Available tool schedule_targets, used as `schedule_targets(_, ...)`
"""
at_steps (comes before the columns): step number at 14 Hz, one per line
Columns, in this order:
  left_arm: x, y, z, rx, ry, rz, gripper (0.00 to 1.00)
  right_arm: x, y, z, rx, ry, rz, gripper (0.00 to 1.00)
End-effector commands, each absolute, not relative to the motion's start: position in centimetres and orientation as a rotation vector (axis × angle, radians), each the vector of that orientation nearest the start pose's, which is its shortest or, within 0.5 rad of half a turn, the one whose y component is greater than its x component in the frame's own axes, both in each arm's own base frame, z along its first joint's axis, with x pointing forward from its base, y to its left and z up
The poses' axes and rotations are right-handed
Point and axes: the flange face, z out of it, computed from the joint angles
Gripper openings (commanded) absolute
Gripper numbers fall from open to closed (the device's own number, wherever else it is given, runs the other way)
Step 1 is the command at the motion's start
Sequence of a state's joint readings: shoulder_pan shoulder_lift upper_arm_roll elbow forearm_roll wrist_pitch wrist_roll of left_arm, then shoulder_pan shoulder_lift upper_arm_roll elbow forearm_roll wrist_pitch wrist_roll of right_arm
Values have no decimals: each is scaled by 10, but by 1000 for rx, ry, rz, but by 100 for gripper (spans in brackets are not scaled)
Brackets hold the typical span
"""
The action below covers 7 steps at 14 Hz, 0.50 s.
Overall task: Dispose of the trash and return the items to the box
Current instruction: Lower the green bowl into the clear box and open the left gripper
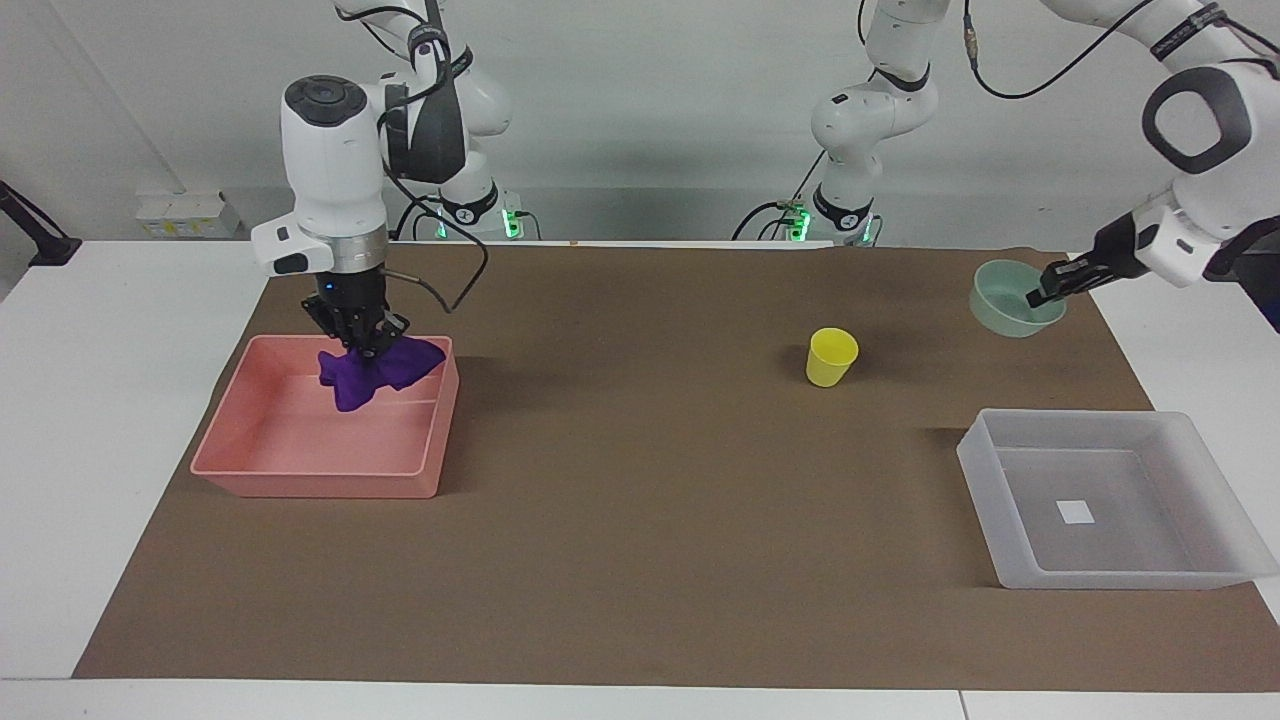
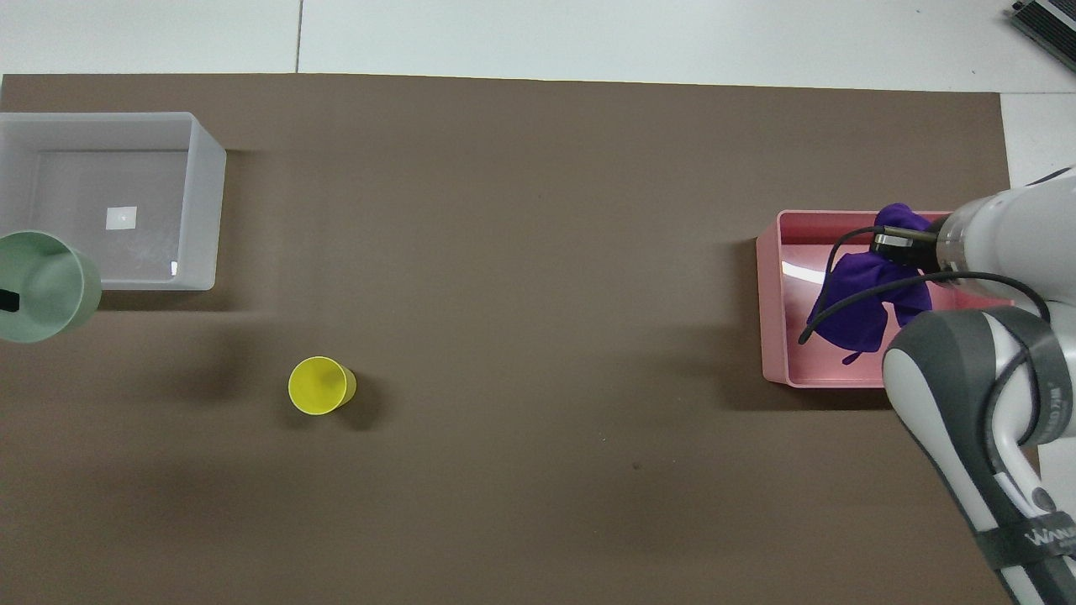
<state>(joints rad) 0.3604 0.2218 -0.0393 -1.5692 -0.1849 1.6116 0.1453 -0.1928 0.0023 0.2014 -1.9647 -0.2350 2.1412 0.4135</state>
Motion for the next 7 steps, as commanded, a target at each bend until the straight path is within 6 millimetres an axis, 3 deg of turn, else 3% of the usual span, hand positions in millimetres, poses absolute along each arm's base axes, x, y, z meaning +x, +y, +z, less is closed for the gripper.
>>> schedule_targets(1,639,212,469,-3316,-381,9,0,583,-16,466,-3229,480,-324,0)
schedule_targets(2,650,221,463,-3304,-399,-70,0,582,-17,465,-3234,478,-307,25)
schedule_targets(3,659,226,455,-3301,-411,-107,0,582,-15,466,-3235,477,-302,87)
schedule_targets(4,668,229,454,-3289,-424,-176,0,582,-11,469,-3234,471,-311,100)
schedule_targets(7,691,216,421,-3273,-468,-251,0,581,-2,498,-3257,463,-251,100)
